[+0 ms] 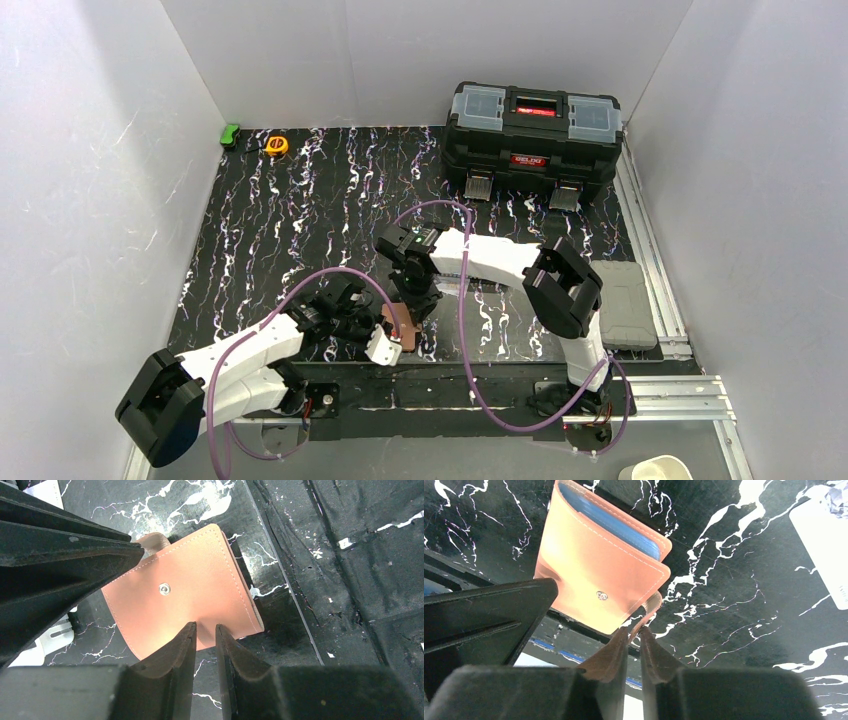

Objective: Put the credit cards into the card holder
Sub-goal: Close the card holder at the center of the board.

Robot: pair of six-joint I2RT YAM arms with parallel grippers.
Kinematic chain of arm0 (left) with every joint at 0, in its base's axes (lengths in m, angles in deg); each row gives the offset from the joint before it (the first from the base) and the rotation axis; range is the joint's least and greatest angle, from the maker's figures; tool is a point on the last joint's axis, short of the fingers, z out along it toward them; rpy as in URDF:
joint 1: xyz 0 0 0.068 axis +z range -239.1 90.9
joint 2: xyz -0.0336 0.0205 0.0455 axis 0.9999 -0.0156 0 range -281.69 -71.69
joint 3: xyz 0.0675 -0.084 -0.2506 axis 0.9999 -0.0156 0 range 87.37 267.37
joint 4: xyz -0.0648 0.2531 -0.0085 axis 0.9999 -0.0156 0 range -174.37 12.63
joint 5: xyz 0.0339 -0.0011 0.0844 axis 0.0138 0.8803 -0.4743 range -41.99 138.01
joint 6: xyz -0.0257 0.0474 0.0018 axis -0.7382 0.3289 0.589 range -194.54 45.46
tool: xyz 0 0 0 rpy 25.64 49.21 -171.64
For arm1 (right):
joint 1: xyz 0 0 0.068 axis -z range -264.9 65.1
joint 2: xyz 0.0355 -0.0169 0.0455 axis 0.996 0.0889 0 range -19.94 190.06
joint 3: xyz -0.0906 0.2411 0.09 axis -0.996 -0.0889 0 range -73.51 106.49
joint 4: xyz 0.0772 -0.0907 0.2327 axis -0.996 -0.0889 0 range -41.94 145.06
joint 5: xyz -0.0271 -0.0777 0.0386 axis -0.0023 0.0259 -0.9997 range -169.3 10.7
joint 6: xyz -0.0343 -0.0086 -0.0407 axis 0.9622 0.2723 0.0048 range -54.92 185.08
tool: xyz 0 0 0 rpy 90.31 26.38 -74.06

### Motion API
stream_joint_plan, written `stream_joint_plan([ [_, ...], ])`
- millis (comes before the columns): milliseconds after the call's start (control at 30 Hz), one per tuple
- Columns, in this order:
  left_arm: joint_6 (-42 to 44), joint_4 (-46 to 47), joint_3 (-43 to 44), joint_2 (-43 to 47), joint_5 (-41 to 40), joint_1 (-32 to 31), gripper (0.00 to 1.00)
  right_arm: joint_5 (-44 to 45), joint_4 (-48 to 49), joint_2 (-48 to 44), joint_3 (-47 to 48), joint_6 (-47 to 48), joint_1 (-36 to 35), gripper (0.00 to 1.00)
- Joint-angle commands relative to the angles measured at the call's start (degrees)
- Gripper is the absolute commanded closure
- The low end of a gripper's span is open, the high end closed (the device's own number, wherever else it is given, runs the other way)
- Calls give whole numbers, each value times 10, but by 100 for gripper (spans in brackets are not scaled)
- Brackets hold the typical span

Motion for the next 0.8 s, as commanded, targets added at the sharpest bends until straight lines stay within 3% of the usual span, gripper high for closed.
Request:
stream_joint_plan([
  [0,3,-12,-7,7,14,-3,80,13,-2,-9,13,-11,-2,84],
  [200,4,-12,-7,7,16,-3,80,14,0,-17,5,-17,-2,99],
  [767,4,-11,-8,10,17,-4,80,-55,64,-4,-6,-29,2,99],
])
